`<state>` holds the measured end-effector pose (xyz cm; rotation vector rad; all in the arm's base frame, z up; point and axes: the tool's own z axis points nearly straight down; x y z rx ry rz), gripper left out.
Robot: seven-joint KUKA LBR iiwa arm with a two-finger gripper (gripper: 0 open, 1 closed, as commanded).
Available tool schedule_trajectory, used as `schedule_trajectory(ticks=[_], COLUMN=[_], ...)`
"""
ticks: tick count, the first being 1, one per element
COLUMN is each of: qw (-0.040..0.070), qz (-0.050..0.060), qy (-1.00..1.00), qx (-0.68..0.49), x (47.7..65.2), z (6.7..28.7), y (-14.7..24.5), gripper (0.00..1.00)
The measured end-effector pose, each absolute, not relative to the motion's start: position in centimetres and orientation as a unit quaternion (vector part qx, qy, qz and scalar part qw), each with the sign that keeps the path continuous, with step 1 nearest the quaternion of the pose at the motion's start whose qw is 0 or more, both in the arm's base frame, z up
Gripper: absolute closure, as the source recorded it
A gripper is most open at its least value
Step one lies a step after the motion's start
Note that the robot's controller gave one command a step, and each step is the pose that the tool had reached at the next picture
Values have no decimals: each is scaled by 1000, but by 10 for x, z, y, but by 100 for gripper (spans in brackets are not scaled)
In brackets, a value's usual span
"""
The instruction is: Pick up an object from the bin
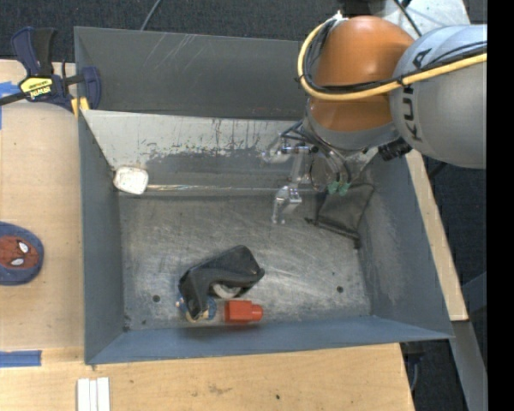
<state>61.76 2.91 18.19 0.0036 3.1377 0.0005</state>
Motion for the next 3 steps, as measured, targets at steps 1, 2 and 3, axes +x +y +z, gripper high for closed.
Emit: schedule_trajectory(ticks=[1,2,3], qw=[-2,1,1], qz=[0,0,0], qy=[998,998,998], qx=[-70,-70,-69], x=[548,551,551], z=[135,137,137], y=[48,47,47], gripper=[0,100,0])
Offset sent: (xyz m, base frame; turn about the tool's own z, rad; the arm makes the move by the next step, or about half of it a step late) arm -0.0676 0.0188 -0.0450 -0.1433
